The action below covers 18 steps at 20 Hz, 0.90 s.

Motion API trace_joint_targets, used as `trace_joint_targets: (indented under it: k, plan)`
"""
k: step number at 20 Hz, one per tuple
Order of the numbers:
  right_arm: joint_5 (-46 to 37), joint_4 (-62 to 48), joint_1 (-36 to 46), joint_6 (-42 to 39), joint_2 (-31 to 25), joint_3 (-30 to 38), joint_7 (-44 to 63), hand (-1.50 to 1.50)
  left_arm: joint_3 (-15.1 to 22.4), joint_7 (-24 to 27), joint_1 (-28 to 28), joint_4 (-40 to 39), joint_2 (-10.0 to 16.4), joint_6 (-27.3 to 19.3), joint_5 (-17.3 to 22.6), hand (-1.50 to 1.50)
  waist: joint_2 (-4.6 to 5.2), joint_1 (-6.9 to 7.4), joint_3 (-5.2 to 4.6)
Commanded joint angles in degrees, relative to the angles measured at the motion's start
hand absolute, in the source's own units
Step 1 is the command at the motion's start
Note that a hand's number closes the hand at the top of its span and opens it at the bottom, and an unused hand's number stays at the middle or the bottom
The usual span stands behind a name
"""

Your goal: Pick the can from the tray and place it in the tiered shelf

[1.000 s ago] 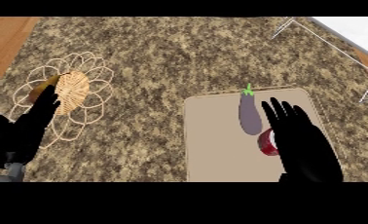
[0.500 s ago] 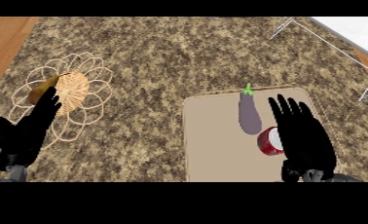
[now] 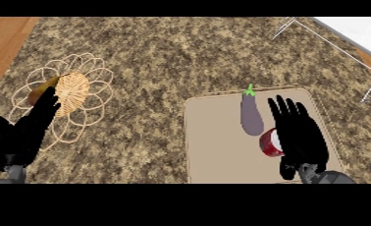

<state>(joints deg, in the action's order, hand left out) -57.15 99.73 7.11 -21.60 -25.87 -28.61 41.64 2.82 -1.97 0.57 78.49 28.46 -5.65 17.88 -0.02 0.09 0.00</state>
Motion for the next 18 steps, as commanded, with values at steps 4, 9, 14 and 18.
trace_joint_targets:
  k: [4,9,14,18]
  plan:
    - [-2.8,-4.8,-1.8,0.7,2.0,3.3,-5.7,-1.50,-2.2,-0.3,-1.4,-1.2,-3.4,1.8,-3.2,0.00,0.01,-0.12,0.00]
    - [-4.2,-13.1,1.5,4.0,4.9,5.4,-11.2,1.50,-3.4,0.3,1.3,1.0,-5.0,1.9,-5.1,0.00,0.04,0.13,0.01]
    - [-9.6,-7.3,-4.0,4.8,4.5,2.8,-10.8,1.50,-5.2,-4.3,4.4,8.2,-4.4,2.8,-5.5,0.00,-0.06,0.08,0.01]
    - [-11.7,-10.1,1.2,5.7,3.6,6.6,-15.2,1.50,-7.1,-3.2,0.2,2.7,-5.0,4.8,-6.6,0.00,0.01,0.04,0.00]
